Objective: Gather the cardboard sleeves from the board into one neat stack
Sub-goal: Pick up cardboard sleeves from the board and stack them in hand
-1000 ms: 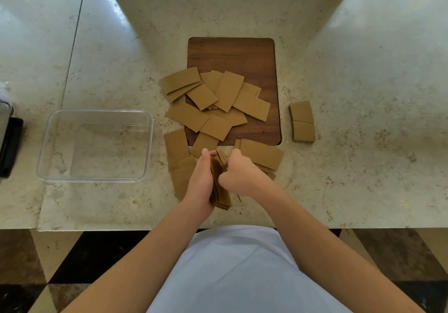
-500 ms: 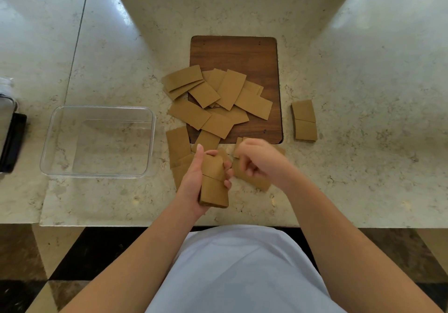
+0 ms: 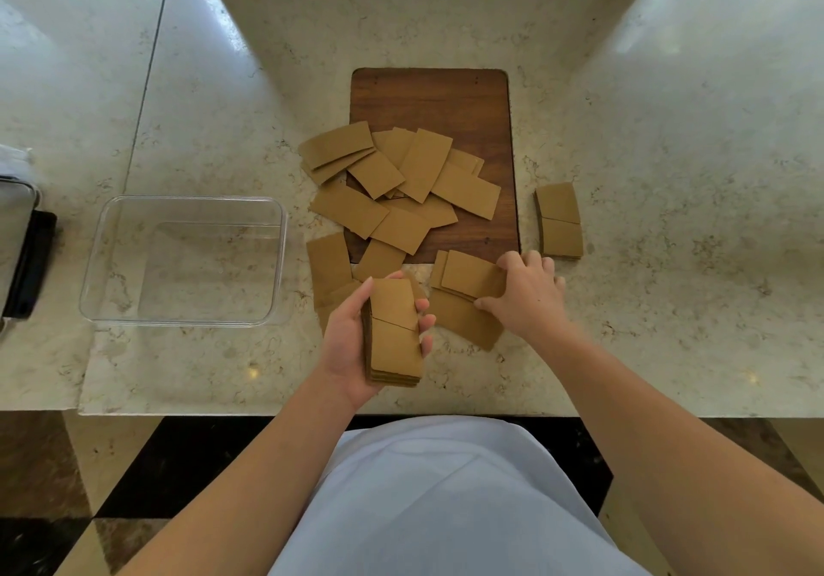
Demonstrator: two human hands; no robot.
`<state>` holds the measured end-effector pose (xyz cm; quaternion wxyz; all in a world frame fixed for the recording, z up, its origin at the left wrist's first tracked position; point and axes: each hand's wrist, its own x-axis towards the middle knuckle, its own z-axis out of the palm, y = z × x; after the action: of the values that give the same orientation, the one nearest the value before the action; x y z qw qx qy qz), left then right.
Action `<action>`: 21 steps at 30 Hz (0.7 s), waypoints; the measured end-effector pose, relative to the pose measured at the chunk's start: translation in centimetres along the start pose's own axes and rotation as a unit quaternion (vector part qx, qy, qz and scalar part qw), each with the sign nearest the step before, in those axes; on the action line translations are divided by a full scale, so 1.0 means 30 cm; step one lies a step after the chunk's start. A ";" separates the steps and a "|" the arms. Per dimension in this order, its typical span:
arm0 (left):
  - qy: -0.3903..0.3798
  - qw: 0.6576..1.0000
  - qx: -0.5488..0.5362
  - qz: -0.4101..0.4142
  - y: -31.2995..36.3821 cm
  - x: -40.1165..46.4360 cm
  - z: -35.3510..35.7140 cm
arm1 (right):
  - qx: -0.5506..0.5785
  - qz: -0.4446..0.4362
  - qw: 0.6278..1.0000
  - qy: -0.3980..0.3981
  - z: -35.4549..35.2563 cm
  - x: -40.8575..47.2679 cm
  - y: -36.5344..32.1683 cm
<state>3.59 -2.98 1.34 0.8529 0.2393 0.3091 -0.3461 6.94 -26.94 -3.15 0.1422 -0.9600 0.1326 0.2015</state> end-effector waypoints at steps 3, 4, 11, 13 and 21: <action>0.010 1.000 -0.008 -0.011 -0.013 0.001 0.006 | -0.009 -0.006 1.000 0.015 -0.001 -0.005 0.004; 0.015 1.000 -0.011 -0.012 -0.019 0.002 0.005 | -0.004 -0.012 1.000 0.020 -0.002 -0.010 0.004; 0.039 0.999 0.001 -0.030 -0.051 0.012 0.009 | 0.440 0.131 0.843 -0.281 -0.063 -0.032 0.005; 0.044 0.999 0.005 -0.032 -0.055 0.014 0.010 | 0.561 0.173 0.726 -0.358 -0.071 -0.039 0.014; 0.053 0.998 0.011 -0.023 -0.046 0.017 0.017 | 0.615 0.065 0.654 -0.435 -0.063 -0.087 -0.009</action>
<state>3.06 -4.42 1.08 0.8245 0.2592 0.3553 -0.3562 5.39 -26.79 -0.33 0.7282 -0.4444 0.2115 0.4770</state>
